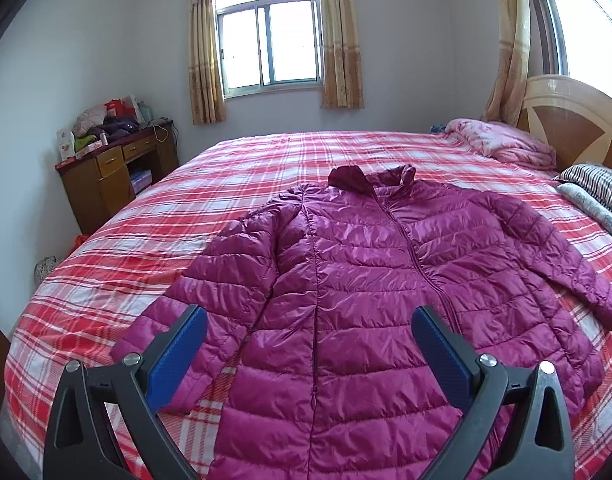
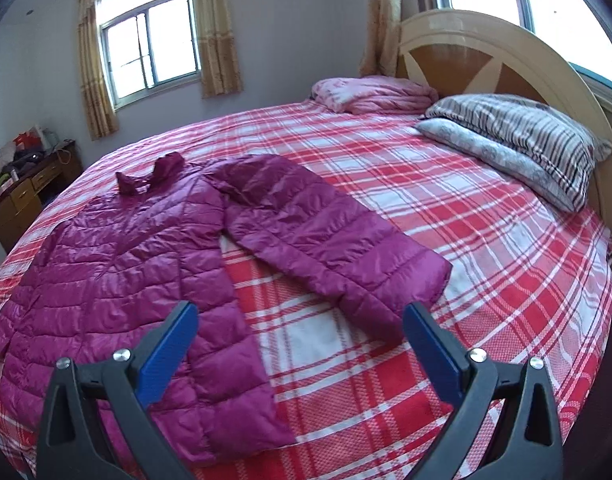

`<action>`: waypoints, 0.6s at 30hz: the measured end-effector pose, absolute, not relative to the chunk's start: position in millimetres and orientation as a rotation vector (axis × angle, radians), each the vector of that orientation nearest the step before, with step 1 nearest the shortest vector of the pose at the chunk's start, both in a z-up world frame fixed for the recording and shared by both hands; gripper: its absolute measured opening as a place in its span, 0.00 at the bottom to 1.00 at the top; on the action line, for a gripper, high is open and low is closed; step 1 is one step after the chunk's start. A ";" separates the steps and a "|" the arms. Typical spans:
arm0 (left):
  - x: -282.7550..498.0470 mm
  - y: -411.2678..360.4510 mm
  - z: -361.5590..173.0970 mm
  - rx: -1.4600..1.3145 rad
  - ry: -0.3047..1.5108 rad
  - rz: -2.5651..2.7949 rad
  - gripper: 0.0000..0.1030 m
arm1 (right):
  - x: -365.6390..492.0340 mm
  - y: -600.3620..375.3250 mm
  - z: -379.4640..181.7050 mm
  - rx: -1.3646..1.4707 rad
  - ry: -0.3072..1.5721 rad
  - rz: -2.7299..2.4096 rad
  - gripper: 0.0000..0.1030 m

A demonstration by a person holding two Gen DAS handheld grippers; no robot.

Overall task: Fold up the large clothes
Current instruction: 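Grasp the jacket sleeve cuff with the right tool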

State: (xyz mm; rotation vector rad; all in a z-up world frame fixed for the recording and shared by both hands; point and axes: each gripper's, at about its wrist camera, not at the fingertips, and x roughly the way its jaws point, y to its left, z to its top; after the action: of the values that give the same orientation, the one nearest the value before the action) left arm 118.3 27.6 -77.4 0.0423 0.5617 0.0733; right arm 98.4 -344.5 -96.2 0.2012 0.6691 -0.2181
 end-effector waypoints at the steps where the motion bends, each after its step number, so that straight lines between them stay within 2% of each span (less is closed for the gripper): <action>1: 127.0 25.9 -81.1 0.046 0.567 0.072 0.99 | 101.0 -352.8 -99.1 0.224 0.676 -0.231 1.00; 8: 178.3 25.3 -106.0 0.068 0.609 0.104 0.99 | 119.7 -415.6 -120.3 0.405 0.723 -0.321 1.00; 12: 199.9 29.1 -118.4 0.074 0.633 0.130 0.99 | 136.4 -437.3 -137.6 0.475 0.774 -0.330 0.91; 14: 208.5 30.4 -123.6 0.070 0.649 0.133 0.99 | 143.6 -442.3 -146.9 0.492 0.807 -0.331 0.85; 16: 216.7 31.0 -128.1 0.073 0.663 0.139 0.99 | 149.4 -441.5 -155.4 0.509 0.837 -0.290 0.63; 18: 222.7 30.0 -131.5 0.076 0.672 0.136 0.99 | 152.1 -439.0 -158.3 0.483 0.845 -0.282 0.53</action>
State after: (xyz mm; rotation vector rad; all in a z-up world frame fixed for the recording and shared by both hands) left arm 222.7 30.0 -131.5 0.0763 0.6721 0.1356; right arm 152.1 -439.0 -158.3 0.4830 0.8451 -0.2816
